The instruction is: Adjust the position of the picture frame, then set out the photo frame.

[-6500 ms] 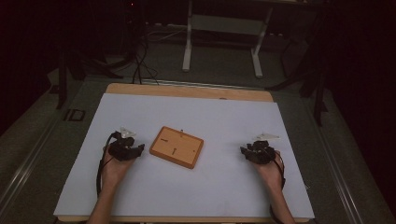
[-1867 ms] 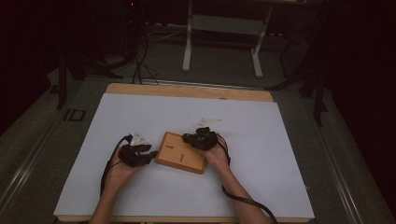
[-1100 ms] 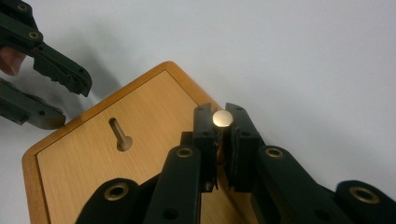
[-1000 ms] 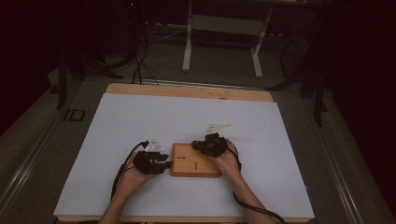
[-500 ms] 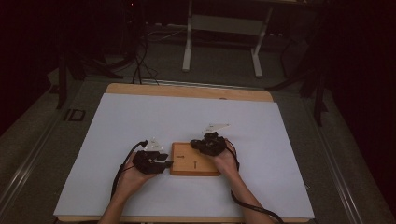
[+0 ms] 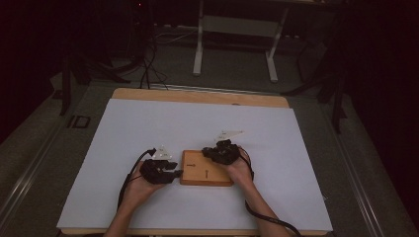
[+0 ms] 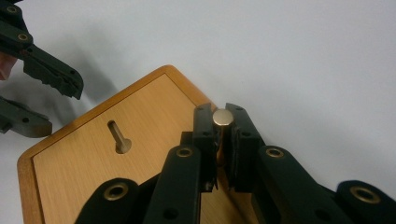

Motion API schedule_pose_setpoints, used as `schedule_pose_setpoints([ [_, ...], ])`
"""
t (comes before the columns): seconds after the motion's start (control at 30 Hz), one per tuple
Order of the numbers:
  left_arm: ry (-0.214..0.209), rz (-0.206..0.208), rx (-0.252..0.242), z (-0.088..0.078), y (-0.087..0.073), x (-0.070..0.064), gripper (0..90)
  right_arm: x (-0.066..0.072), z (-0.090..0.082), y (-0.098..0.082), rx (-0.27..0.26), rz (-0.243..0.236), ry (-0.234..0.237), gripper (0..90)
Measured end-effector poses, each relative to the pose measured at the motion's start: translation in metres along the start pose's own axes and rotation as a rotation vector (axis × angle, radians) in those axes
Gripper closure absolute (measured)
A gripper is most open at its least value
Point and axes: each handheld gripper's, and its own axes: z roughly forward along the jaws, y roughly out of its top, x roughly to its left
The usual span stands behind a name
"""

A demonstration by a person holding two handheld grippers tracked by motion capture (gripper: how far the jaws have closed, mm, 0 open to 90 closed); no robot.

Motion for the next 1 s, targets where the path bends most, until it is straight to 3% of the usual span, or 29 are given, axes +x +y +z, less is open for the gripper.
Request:
schedule_pose_setpoints([
  [0.3,0.007,0.002,-0.002,0.0,0.0,0.0,58.8,-0.001,0.0,0.0,0.0,-0.007,0.007,83.3],
  [0.4,0.01,0.001,-0.008,-0.001,0.0,0.001,58.6,-0.001,-0.001,0.0,-0.006,0.0,0.006,79.0],
  [0.7,0.009,0.003,-0.022,-0.001,0.0,0.001,58.2,-0.002,-0.012,-0.002,0.007,-0.027,0.0,70.1],
  [1.0,0.011,-0.001,-0.037,-0.003,0.0,0.002,57.7,-0.005,-0.023,-0.006,0.021,-0.032,-0.01,67.4],
])
